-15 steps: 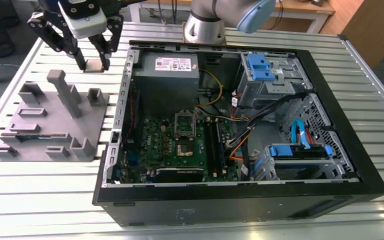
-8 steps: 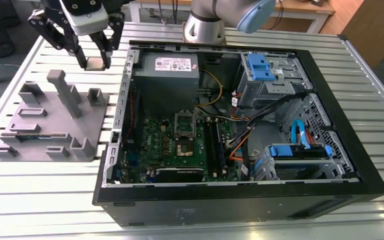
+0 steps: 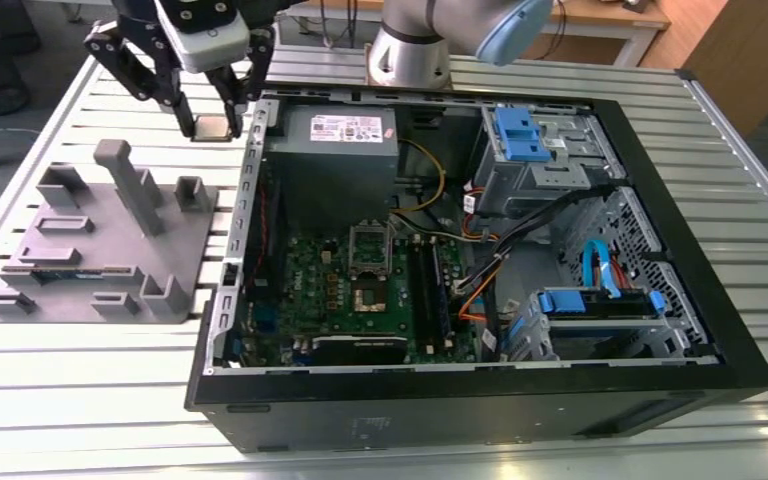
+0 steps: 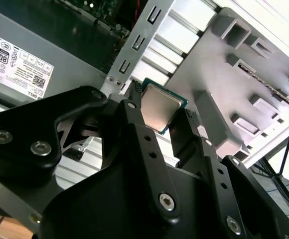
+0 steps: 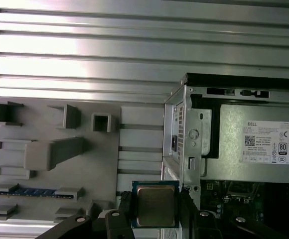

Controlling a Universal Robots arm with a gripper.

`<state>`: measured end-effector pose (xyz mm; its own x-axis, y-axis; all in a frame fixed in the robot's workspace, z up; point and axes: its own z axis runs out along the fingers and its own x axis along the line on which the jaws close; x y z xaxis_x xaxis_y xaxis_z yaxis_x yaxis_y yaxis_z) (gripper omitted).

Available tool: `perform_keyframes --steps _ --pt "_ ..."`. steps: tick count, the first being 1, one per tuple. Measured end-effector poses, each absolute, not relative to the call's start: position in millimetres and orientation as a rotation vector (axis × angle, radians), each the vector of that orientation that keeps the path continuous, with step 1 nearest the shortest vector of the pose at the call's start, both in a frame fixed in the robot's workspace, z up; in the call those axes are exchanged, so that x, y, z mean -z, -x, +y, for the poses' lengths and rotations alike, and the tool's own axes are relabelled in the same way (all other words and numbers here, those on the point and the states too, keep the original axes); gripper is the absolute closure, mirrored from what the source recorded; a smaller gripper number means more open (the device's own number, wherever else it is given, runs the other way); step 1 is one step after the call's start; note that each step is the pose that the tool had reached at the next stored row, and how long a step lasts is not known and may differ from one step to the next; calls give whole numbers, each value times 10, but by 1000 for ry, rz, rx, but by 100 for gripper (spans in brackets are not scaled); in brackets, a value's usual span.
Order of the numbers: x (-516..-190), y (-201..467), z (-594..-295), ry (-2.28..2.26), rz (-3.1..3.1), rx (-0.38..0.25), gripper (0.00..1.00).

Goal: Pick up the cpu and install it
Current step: 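Pick up the cpu and move it towards the insertion slot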

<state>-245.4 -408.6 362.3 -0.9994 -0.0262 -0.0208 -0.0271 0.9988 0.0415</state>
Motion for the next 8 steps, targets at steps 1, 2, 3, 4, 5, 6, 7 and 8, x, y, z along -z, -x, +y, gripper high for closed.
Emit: perform_keyframes --steps 1,2,3,4,5,6,7,8 --pt "-3623 2427 -4086 41 3120 -65 53" --pt "-3622 2398 -4086 42 3120 -65 53" --pt "-3622 2371 -4086 42 3120 -65 53" --pt "-3623 2345 -4086 42 3120 -65 53" --pt "-3623 2319 -4086 42 3121 -65 53" --pt "-3622 2293 -4086 42 3121 -65 53" --pt "-3622 2267 -4086 42 3121 -65 53" --pt "-3622 2239 -4085 41 3121 -65 53"
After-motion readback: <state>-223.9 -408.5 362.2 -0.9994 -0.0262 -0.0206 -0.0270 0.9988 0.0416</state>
